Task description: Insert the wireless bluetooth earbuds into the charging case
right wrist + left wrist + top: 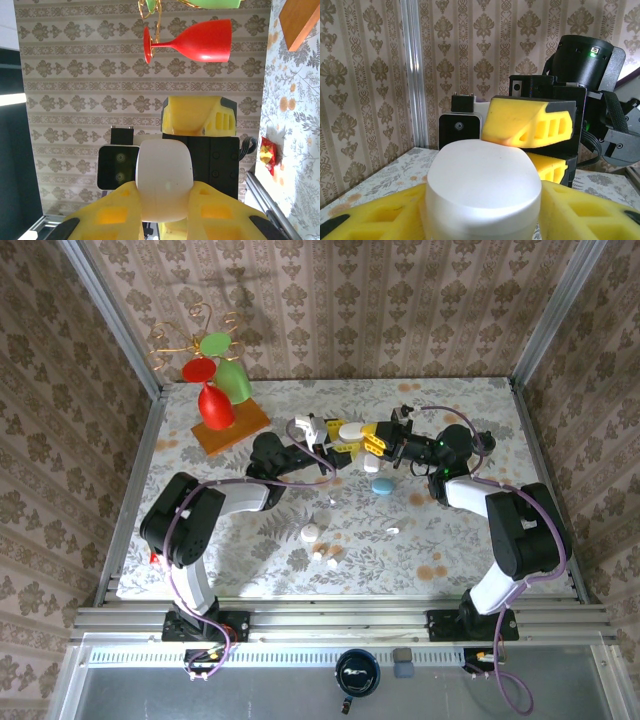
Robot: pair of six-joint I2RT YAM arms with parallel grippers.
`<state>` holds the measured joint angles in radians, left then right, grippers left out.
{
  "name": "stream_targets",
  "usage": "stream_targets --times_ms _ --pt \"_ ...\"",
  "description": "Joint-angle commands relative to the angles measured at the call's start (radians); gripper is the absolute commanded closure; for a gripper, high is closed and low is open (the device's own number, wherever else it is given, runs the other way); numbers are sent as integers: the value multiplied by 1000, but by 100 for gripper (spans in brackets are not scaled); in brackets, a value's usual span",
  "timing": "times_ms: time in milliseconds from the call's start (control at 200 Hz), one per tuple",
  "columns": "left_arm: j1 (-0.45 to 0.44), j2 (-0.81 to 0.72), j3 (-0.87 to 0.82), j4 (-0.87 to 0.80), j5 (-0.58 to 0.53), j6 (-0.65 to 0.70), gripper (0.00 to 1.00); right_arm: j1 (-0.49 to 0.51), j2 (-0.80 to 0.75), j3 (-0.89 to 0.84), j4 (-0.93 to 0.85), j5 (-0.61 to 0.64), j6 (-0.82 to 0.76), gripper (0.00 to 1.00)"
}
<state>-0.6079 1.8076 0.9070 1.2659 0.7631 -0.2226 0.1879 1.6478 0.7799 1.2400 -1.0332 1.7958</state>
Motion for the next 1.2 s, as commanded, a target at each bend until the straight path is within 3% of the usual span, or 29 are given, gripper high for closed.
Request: stream_targets --times_ms 0,460,885,1195 --pt "2 29 32 35 13 -25 48 7 8 27 54 -11 3 81" --pt "3 22 30 35 4 -43 52 10 9 19 53 -7 0 81" --pt "2 9 29 35 8 -46 49 11 26 21 51 -5 -3 81" --pt "3 10 34 35 18 -53 64 13 35 27 49 -5 -7 81"
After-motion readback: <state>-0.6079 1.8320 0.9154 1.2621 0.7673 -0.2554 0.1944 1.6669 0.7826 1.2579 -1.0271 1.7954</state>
